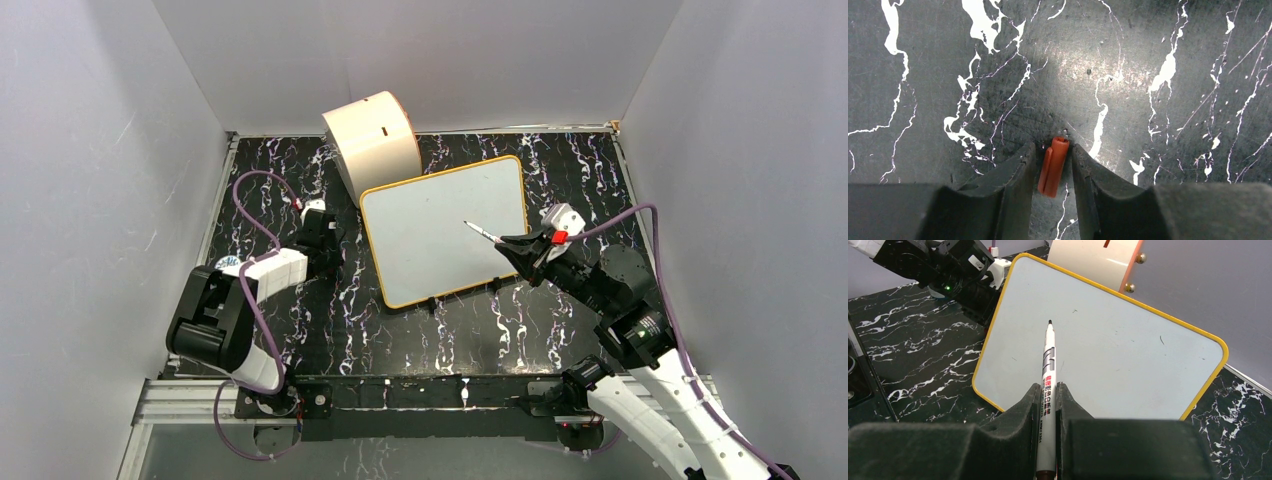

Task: Write a sentence on the whiteboard
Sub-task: Place the pen cap at the center of the board, then write a sentence on the whiteboard.

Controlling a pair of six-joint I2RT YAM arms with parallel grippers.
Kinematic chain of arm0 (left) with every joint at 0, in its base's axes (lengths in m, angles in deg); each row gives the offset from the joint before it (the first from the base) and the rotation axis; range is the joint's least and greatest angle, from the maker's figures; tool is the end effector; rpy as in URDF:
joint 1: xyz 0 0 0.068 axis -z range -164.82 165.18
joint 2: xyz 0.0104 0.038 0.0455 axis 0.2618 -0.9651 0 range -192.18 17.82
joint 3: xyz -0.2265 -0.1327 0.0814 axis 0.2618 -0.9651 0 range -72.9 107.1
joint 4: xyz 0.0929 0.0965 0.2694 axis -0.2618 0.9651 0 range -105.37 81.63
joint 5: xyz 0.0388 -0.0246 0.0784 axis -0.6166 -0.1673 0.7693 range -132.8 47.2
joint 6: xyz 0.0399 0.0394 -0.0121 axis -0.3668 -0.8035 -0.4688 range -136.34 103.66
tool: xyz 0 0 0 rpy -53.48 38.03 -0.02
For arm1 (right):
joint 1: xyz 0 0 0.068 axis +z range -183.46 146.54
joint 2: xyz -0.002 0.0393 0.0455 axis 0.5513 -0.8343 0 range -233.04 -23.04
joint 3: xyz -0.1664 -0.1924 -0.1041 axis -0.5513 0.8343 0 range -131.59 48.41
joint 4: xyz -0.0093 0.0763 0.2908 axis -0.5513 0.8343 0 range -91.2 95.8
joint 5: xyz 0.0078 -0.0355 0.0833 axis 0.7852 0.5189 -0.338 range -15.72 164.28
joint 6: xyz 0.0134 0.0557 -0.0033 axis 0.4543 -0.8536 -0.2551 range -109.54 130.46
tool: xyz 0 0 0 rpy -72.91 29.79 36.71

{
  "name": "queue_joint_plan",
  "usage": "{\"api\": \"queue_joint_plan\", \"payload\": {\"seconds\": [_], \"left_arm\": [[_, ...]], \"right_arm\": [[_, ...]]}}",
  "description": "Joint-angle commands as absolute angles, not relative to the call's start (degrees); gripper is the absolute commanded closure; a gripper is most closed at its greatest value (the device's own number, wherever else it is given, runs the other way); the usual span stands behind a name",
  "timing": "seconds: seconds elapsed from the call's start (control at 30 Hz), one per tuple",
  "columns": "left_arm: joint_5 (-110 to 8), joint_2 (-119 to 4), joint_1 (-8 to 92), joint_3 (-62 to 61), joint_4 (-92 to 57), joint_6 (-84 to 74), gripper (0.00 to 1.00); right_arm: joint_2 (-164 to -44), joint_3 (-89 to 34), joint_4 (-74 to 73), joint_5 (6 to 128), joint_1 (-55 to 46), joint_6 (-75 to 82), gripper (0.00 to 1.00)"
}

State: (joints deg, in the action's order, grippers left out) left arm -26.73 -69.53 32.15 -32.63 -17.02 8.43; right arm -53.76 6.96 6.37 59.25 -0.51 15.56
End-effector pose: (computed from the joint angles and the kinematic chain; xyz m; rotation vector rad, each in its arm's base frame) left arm 0.3152 -0.0844 0.1297 -0.2918 2.3067 -0.0328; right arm 0.1409 0.1038 0.3679 -0.7010 1.3783 0.5855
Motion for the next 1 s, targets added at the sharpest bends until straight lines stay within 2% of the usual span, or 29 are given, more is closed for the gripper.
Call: {"api": "queue_joint_plan", "payload": {"seconds": [0.0,0.1,0.23,0.33,0.53,0.73,0.97], "left_arm": [[-24.97,-65.47,31.95,-31.16,-15.72,9.15,0.67],[-24.76,-62.83,31.90,-30.33,-12.40,9.15,0.58],[-23.86,-57.03,31.89,-29.25,-9.47,8.00,0.38],[-24.30,-51.94,31.92,-28.48,-8.17,5.87,0.15],[-25.78,-42.62,31.89,-25.68,-4.74,1.06,0.10],[-29.91,-34.13,31.88,-24.32,-4.95,-2.39,0.08],[-37.12,-31.13,31.89,-22.43,-6.21,-4.18,0.08]], "right_arm": [[-52.86,6.76,3.95,59.19,-0.67,15.21,1.00],[-53.04,6.60,4.03,59.40,-0.65,15.32,1.00],[-53.79,6.05,4.51,59.62,-0.63,15.48,1.00],[-54.43,6.00,4.19,59.61,-0.65,15.02,1.00],[-56.27,4.27,5.70,59.92,-0.64,14.29,1.00],[-58.42,0.80,9.52,60.98,-0.63,12.92,1.00],[-63.78,-4.77,14.73,61.49,-0.67,10.91,1.00]]}}
